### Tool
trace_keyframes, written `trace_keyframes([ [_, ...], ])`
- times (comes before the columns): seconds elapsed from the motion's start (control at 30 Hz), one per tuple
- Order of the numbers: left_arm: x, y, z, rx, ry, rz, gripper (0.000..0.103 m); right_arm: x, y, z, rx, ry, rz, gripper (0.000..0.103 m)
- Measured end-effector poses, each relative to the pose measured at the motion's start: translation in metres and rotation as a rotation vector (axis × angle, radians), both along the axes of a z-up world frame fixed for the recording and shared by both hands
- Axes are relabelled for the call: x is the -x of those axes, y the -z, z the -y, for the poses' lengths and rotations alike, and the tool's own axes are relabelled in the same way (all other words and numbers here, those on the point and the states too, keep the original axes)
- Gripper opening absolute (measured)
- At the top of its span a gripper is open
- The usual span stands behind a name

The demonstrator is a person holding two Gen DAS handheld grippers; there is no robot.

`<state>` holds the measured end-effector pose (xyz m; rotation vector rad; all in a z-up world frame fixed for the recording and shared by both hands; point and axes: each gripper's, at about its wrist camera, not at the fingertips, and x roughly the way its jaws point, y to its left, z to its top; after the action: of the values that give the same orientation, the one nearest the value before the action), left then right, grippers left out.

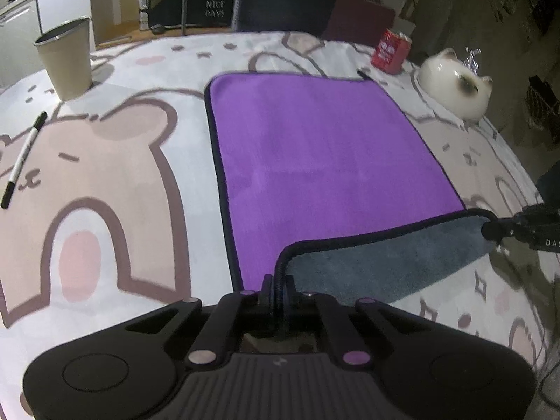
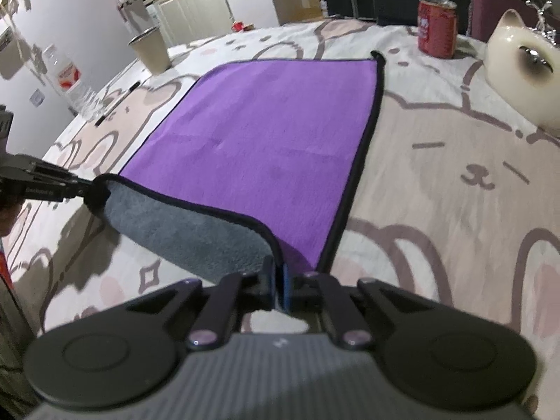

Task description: Fold towel

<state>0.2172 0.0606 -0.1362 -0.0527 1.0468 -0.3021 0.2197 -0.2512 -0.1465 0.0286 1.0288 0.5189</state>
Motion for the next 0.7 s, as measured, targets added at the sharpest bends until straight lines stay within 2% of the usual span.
trace_keyframes([
  [0.7,-0.060,-0.025,-0.001,-0.014,-0.092,0.174,0.004,-0.073,-0.029,-0.005,-0.011,0.084,0.177,0.005],
])
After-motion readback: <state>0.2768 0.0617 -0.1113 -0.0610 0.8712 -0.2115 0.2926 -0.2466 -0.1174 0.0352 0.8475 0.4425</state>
